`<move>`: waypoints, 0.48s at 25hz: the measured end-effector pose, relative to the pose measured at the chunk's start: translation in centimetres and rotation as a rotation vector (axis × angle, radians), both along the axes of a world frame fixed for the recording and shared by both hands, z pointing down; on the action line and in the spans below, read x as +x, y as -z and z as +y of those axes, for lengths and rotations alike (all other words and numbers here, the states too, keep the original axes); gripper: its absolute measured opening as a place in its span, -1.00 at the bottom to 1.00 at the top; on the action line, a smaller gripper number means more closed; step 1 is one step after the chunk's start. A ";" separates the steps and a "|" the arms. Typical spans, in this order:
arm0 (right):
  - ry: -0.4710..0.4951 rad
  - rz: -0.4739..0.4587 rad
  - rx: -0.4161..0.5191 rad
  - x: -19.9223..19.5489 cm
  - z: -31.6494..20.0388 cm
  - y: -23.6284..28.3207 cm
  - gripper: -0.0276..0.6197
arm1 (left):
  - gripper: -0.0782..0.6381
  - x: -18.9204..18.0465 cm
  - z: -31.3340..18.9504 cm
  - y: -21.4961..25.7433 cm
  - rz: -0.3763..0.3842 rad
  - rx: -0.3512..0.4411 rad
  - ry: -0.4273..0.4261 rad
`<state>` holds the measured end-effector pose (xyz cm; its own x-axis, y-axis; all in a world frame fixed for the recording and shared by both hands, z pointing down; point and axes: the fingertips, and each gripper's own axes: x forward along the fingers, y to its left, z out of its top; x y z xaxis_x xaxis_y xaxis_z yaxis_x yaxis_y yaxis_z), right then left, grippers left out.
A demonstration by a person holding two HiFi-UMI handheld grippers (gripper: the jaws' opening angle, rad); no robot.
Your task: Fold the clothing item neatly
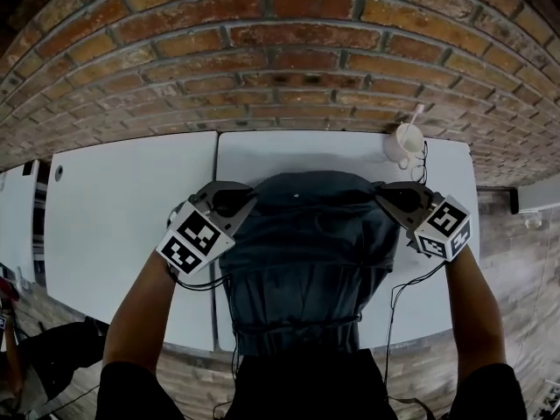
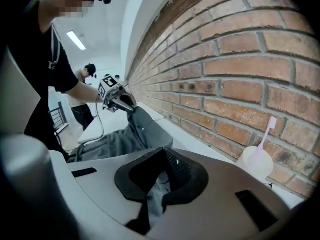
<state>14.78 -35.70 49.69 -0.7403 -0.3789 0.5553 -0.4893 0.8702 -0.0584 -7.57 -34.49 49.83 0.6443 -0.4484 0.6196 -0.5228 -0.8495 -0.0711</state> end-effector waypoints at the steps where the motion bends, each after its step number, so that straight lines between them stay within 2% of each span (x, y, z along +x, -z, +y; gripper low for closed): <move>1: 0.024 -0.004 -0.006 -0.1 1.0 0.3 -0.87 | -0.73 0.4 1.3 0.3 0.007 -0.002 -0.015; 4: 0.095 0.010 -0.040 -0.4 4.1 0.3 -0.87 | -0.73 1.4 5.4 0.2 0.003 -0.007 -0.087; 7: 0.169 0.071 -0.117 -0.1 7.4 -1.3 -0.87 | -0.73 1.5 9.3 -2.1 -0.074 -0.030 -0.184; 10: 0.202 0.195 -0.204 1.3 9.9 -4.8 -0.87 | -0.72 0.3 12.8 -6.5 -0.184 -0.151 -0.252; 12: 0.185 0.259 -0.274 2.3 10.9 -7.4 -0.87 | -0.60 -0.7 14.3 -9.1 -0.216 -0.248 -0.250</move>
